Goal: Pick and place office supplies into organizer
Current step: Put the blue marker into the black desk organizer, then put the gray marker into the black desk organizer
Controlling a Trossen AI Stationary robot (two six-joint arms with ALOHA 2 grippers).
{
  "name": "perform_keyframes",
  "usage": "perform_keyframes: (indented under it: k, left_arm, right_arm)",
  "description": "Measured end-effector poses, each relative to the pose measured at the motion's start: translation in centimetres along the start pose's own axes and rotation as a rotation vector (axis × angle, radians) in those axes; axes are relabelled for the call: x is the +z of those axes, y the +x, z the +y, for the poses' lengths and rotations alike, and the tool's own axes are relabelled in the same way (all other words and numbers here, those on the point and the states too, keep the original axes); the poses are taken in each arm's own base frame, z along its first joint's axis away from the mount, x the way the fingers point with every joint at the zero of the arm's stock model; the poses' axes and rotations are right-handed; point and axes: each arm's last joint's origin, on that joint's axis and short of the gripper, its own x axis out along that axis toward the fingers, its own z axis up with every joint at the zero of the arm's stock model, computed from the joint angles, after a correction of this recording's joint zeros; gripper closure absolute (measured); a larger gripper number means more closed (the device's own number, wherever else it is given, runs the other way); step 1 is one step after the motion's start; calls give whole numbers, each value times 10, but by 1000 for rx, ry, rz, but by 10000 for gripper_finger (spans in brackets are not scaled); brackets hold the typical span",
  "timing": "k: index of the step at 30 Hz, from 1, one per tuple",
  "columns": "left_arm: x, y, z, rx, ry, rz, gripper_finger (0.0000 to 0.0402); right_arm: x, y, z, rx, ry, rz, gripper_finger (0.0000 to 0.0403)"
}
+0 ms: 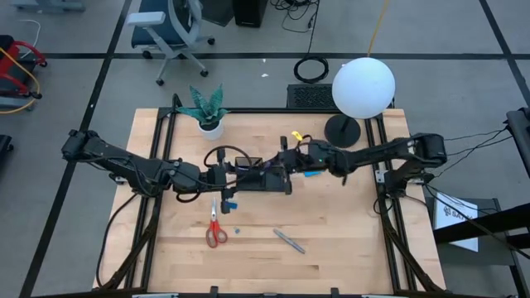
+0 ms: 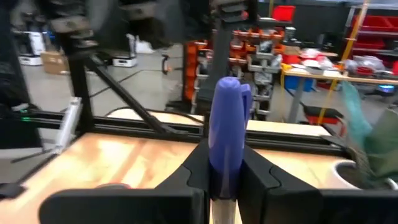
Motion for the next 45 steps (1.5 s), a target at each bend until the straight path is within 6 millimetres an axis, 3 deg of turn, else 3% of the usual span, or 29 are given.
perform_keyframes:
  k: [9, 22, 24, 30, 34, 40, 45]
  left_arm:
    - [-1, 1, 3, 22, 18, 9, 249]
    - [-6, 6, 13, 13, -35, 20, 249]
    - [-6, 6, 13, 5, -45, 18, 249]
    - [-6, 6, 12, 1, -54, 17, 250]
    - [-6, 6, 12, 1, -56, 18, 250]
    - [-6, 5, 9, -11, -57, 20, 250]
    - [-10, 2, 3, -39, -59, 68, 250]
  right_arm:
    - [-35, 12, -31, 14, -23, -14, 369]
    - [-69, 16, -49, -17, 33, 61, 369]
    - [-69, 16, -50, -19, 33, 60, 363]
    - [-65, 15, -50, -28, 26, 36, 280]
    - [-59, 14, -49, -43, 22, 24, 246]
    - [-34, 6, -45, -34, 13, 15, 231]
    - [-5, -14, -40, -29, -12, 90, 240]
